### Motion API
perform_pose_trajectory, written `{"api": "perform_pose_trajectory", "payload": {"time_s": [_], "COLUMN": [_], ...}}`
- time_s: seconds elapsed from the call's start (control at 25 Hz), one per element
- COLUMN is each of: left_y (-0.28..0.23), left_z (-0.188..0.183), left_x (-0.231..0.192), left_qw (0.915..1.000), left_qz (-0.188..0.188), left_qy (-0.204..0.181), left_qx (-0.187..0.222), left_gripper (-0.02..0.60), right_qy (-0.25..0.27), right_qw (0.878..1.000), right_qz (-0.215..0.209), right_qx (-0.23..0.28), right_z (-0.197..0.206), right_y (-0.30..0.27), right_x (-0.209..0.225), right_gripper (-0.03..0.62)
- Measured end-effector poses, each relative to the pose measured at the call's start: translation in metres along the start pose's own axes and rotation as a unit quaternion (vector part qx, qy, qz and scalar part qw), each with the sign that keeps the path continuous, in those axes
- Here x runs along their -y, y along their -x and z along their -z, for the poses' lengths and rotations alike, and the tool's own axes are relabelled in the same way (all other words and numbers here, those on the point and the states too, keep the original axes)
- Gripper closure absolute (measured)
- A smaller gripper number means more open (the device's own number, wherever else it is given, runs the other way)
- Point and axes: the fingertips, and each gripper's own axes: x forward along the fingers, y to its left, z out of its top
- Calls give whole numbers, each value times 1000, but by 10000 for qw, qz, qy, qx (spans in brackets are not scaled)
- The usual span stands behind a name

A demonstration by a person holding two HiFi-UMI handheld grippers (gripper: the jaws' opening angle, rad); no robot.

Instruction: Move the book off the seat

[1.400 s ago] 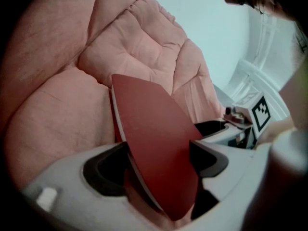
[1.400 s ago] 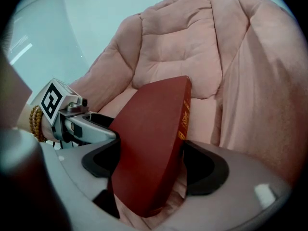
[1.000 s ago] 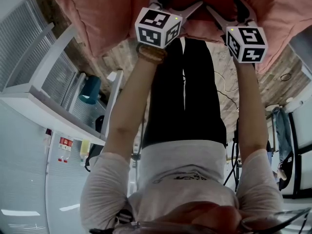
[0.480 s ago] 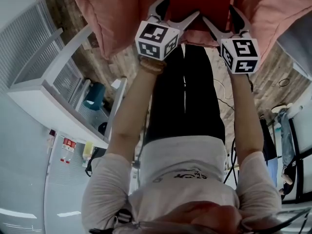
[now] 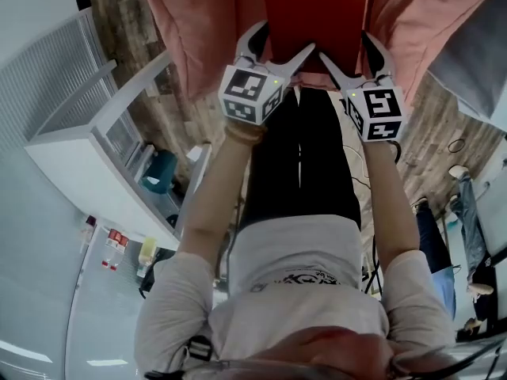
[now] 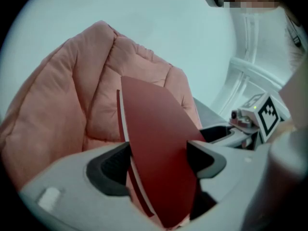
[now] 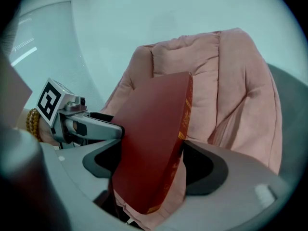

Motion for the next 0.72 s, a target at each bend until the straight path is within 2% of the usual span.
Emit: {"api": "perform_pose_trajectory", "payload": {"time_s": [0.72], "left_y": [100], "left_z": [-142], "left_x": [76], "left_qw": [9978], "left_qz": [-152], "left_qy": [-332], "left_qx": [554], "left_gripper": [222], "right_qy": [252], "right_qw": [9977], "right_qz": [114], "right_qx": [616], "right_z": [-129], "right_y": [125], "right_x": [-49], "right_gripper": [191]}}
